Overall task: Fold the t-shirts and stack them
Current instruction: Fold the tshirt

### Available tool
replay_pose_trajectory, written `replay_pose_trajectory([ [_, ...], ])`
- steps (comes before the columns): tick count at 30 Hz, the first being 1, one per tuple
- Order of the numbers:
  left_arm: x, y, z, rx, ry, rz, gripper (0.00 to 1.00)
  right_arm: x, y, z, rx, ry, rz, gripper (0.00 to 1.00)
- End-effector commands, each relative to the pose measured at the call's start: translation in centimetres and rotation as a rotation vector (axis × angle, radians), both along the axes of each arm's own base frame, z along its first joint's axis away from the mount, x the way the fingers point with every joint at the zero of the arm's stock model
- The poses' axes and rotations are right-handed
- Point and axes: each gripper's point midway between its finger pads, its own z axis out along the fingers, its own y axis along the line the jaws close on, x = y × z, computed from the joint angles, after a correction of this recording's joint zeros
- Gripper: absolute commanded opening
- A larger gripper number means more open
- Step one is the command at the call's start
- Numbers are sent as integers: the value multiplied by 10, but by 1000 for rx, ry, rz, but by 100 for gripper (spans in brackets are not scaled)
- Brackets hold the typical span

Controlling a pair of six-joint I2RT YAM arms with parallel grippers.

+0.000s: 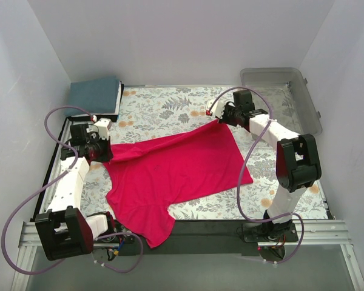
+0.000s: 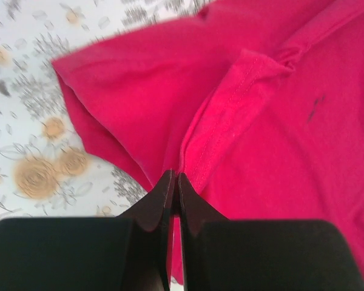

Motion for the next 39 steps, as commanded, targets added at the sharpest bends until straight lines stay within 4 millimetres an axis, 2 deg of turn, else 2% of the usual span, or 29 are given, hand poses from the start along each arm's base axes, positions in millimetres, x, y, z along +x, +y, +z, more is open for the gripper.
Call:
replay_pose_trajectory([
  [1, -20, -10, 0, -15, 11, -32, 0, -2, -2, 8, -21, -43, 31, 1],
  [7, -35, -9, -15, 9, 45, -37, 0, -9, -3, 2, -31, -32, 52, 1],
  [11, -39, -12, -15, 0, 55, -59, 0, -17, -8, -1, -63, -41, 72, 1],
  [21, -48, -23, -20, -7, 74, -147, 0, -39, -16, -23, -128, 14, 120, 1],
  [22, -53, -24, -23, -11, 105, -169, 2, -40, -17, -25, -136, 21, 119, 9],
  [23, -56, -29, -22, -30, 110, -196, 9, -40, -18, -25, -142, 26, 115, 21],
  [24, -56, -31, -18, -32, 105, -211, 27, -40, -19, -24, -144, 30, 114, 40],
  [25, -59, -33, -14, -36, 103, -226, 31, -44, -20, -24, -146, 49, 116, 55],
  [27, -53, -34, -1, -41, 63, -222, 37, -45, -15, -15, -121, 52, 129, 64],
  [28, -47, -33, 5, -41, 48, -217, 37, -51, -13, -10, -107, 67, 135, 76],
  [30, -38, -32, 14, -63, 39, -191, 38, -53, -3, 5, -61, 67, 154, 82],
  [32, -19, -24, 20, -74, 37, -137, 36, -59, 4, 15, -17, 94, 147, 81],
  [33, -13, -19, 22, -76, 31, -117, 35, -54, 8, 24, 2, 83, 138, 79],
  [34, 3, -10, 23, -63, 6, -76, 33, -53, 11, 21, 11, 106, 130, 70],
  [36, 21, 11, 29, -76, -21, 21, 32, -46, 13, 19, 38, 145, 68, 60],
  [37, 32, 20, 21, -90, 1, 53, 31, -37, 16, 14, 43, 167, 45, 48],
  [38, 42, 33, 29, -96, -14, 97, 29, -33, 16, 11, 53, 188, 0, 44],
  [39, 48, 39, 26, -112, 3, 128, 28, -29, 17, 7, 59, 205, -24, 40],
])
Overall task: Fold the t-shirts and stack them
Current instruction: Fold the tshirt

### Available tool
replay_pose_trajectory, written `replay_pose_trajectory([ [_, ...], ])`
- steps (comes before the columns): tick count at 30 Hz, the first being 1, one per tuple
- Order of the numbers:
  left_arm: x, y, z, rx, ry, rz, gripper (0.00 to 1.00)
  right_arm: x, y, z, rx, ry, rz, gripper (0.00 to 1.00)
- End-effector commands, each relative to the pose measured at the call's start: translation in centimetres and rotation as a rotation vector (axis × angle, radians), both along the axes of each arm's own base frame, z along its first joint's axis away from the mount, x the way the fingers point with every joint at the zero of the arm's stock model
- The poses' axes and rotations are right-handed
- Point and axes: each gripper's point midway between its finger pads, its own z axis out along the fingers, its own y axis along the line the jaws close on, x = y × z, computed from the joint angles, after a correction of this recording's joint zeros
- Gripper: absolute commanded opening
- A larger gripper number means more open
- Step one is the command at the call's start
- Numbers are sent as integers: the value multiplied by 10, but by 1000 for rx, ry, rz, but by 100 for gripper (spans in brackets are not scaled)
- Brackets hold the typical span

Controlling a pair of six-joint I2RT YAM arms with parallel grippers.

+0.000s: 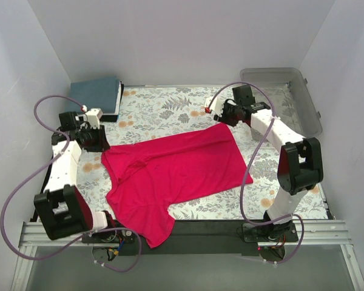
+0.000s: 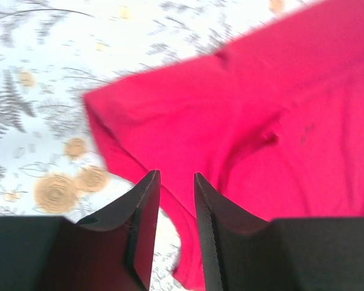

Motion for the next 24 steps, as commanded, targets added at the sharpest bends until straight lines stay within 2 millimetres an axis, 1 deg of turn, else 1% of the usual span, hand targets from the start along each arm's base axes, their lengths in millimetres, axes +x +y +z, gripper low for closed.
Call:
replay_pose_trajectory([
  [1, 38, 31, 3, -28, -14, 131, 27, 13, 11, -14, 42, 107, -109, 34],
  [2, 44, 41, 2, -8, -12, 162, 27, 16, 12, -19, 33, 120, -131, 32],
  [3, 51, 47, -8, 2, 3, 182, 27, 18, 13, -23, 41, 143, -163, 31],
  [5, 55, 59, -18, 29, 28, 215, 27, 26, 14, -37, 18, 175, -204, 30],
  [6, 59, 64, -26, 24, 45, 229, 28, 28, 14, -41, 16, 190, -224, 30],
  [7, 60, 68, -30, 18, 58, 247, 29, 27, 13, -54, 1, 221, -235, 29],
  [9, 62, 73, -44, 12, 95, 268, 32, 29, 10, -62, -20, 230, -253, 30],
  [10, 62, 74, -49, 6, 108, 278, 33, 29, 8, -72, -34, 244, -258, 30],
  [11, 61, 75, -54, 6, 121, 282, 33, 30, 6, -75, -46, 243, -267, 30],
  [13, 61, 76, -66, 7, 137, 291, 33, 30, 4, -88, -69, 260, -271, 30],
  [18, 66, 77, -80, -10, 159, 300, 31, 28, -3, -109, -121, 283, -279, 28],
  [20, 68, 76, -83, -19, 164, 295, 29, 29, -7, -113, -140, 281, -283, 28],
  [22, 67, 74, -89, -21, 183, 282, 29, 27, -8, -119, -153, 291, -284, 28],
  [24, 63, 73, -95, -23, 199, 274, 29, 28, -10, -121, -158, 290, -287, 28],
])
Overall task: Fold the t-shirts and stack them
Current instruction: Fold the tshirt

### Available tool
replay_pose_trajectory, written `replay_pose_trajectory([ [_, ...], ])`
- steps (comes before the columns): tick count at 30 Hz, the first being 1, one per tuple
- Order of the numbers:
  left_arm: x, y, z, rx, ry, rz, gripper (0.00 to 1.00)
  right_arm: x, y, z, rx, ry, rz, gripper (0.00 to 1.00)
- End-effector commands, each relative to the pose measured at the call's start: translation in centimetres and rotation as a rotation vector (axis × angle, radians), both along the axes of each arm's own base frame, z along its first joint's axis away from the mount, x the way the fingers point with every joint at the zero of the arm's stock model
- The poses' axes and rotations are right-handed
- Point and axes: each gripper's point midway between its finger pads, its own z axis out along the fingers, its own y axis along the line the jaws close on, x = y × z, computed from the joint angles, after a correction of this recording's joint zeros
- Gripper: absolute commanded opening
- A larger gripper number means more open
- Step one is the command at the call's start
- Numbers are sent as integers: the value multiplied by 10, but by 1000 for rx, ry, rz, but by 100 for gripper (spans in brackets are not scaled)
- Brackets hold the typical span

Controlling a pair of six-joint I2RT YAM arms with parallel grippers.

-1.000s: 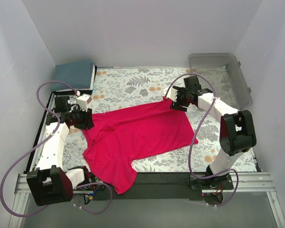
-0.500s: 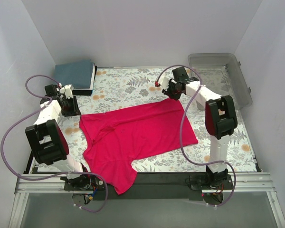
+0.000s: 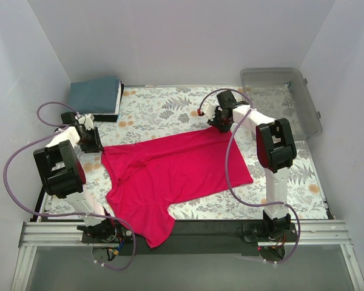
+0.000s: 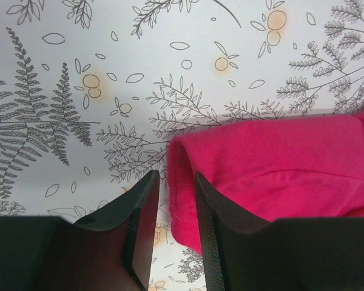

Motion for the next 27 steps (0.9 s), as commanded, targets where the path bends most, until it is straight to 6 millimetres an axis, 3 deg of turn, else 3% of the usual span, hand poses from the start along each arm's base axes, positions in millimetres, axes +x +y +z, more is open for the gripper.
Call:
replay_pose_trajectory([
  [1, 9, 3, 5, 11, -31, -7, 29, 1, -5, -11, -34, 18, -13, 28],
  [5, 4, 3, -7, 16, -11, -8, 29, 1, -6, -12, -37, 22, -14, 28],
  [9, 0, 4, -22, 41, 31, -7, 22, 0, -9, -15, -59, 22, -12, 28],
  [12, 0, 13, -30, 79, 55, 18, 2, 1, -18, -20, -104, 19, -23, 27],
  [15, 7, 20, -30, 103, 50, 23, 0, 2, -26, -27, -144, 22, -39, 27],
  [19, 24, 28, -24, 114, 25, 22, 0, 4, -31, -29, -159, 21, -63, 31],
  [27, 78, 39, -15, 101, -25, 16, 0, 7, -24, -24, -115, 18, -86, 32],
])
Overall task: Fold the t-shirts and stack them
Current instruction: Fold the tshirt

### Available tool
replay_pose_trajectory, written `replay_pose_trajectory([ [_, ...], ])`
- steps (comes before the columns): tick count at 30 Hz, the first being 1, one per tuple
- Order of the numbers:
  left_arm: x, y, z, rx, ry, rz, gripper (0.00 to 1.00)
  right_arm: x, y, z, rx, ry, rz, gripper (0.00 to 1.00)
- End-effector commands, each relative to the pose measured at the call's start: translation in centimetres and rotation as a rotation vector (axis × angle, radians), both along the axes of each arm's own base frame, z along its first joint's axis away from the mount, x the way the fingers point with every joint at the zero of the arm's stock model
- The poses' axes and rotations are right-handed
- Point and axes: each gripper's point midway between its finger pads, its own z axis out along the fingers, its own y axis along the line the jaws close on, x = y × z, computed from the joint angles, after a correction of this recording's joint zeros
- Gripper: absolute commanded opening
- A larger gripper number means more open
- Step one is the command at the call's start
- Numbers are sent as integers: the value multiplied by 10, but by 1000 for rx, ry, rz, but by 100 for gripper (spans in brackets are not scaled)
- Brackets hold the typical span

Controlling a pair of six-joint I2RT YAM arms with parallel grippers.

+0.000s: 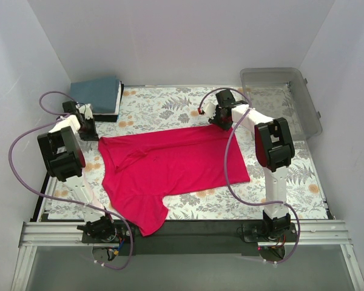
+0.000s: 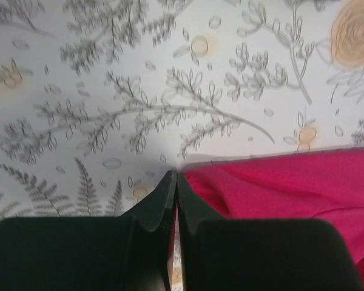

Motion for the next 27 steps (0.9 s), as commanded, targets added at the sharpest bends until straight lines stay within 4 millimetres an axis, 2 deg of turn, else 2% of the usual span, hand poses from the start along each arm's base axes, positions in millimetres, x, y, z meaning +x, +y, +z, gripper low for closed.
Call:
replay_pose_trajectory([
  [1, 21, 9, 3, 32, -18, -1, 0, -6, -11, -26, -26, 72, -52, 34],
  [5, 45, 11, 0, 40, -33, -6, 0, 9, -10, -25, -36, 44, -81, 35],
  [7, 63, 12, 8, 52, -68, -7, 0, 14, -12, -31, -54, 41, -99, 35],
  [9, 74, 12, 3, 41, -65, -2, 0, 23, -16, -33, -75, 24, -132, 35],
  [10, 89, 10, 16, 38, -105, -14, 0, 24, -16, -31, -76, 20, -140, 35],
  [12, 94, 5, 21, 9, -89, -20, 0, 27, -11, -21, -46, 3, -149, 37],
  [13, 109, 4, 45, 1, -142, -32, 0, 27, -9, -15, -28, -1, -149, 42],
  [14, 111, 3, 54, -5, -149, -36, 0, 26, -1, -7, 13, -4, -137, 45],
  [15, 109, -1, 67, -15, -151, -45, 3, 26, 4, 12, 47, -23, -134, 49],
  [16, 109, -3, 80, -19, -167, -52, 8, 25, 11, 25, 74, -32, -121, 54],
  [17, 108, -3, 102, -5, -203, -59, 15, 20, 18, 34, 109, -22, -105, 55],
  [18, 103, -4, 110, -2, -205, -68, 19, 20, 22, 57, 140, -50, -98, 56],
  [20, 87, -11, 118, -12, -195, -89, 25, 10, 35, 78, 199, -44, -60, 62],
  [21, 77, -16, 137, -9, -214, -102, 32, 3, 38, 99, 219, -64, -51, 64],
  [22, 68, -20, 141, -13, -214, -119, 34, -5, 36, 102, 223, -54, -43, 68],
  [23, 56, -29, 164, -24, -257, -150, 34, -14, 40, 110, 249, -43, -16, 69],
  [24, 37, -38, 153, -59, -222, -177, 38, -27, 40, 125, 259, -45, 1, 70],
  [25, 26, -42, 156, -58, -232, -210, 40, -37, 42, 128, 271, -28, 29, 70],
  [26, 12, -47, 173, -48, -266, -234, 40, -53, 38, 121, 261, 10, 40, 70],
  [27, -10, -62, 159, -111, -218, -272, 41, -68, 33, 129, 259, 20, 50, 70],
])
